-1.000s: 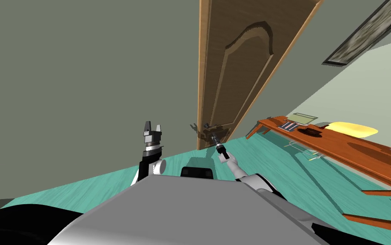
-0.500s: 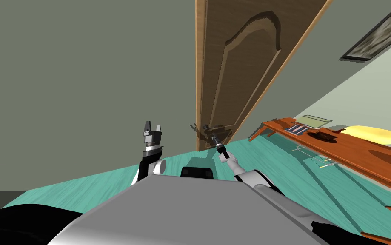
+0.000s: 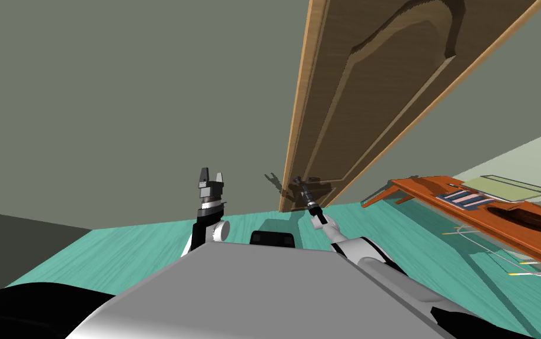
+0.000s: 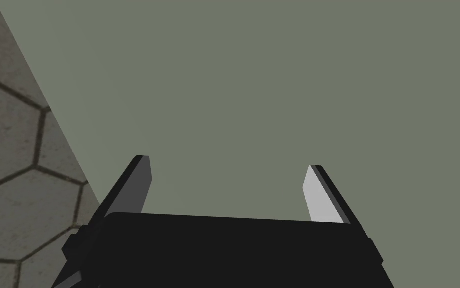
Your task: Pull the door open
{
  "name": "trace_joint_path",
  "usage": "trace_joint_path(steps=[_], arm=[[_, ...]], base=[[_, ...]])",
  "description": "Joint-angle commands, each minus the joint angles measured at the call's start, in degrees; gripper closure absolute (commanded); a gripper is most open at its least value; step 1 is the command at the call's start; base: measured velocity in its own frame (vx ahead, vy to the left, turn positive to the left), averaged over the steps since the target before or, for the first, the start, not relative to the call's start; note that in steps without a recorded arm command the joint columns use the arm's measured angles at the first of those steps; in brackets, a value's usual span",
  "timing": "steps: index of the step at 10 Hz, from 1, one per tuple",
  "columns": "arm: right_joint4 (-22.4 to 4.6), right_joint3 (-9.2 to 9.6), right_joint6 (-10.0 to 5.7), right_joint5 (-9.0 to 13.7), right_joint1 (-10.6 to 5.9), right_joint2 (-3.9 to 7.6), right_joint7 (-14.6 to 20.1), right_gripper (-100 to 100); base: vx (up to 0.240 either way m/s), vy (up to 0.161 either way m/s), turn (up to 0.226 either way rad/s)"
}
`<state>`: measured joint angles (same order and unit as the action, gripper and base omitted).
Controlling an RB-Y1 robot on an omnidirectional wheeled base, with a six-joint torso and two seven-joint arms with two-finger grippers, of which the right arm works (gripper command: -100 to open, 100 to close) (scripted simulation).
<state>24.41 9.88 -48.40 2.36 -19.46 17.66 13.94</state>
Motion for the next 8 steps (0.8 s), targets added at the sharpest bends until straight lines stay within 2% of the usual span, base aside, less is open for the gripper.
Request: trace_joint_path(steps=[1,2,4,5,7,8], arm=[[2.9,-0.02,1.66,0.1,1.84,0.41,-0.1,-100],[3.8,-0.53,0.95,1.8,2.89,2.15,0.3,-100],[3.5,-1.03,0.26,3.4,3.90,3.85,0.6,-100],[4.5,-1.03,0.26,3.4,3.90,3.85,0.6,-100],[3.5,-1.03,0.26,3.4,3.90,3.85,0.6,-100],[3.2,-1.47,-0.37,4.9,4.82,5.37,0.9,-100]], base=[[0.031,0.023,-0.029],[0.061,0.035,0.297],[0.110,0.027,0.244],[0.081,0.022,0.047],[0.020,0.011,-0.021],[0.053,0.016,0.245]])
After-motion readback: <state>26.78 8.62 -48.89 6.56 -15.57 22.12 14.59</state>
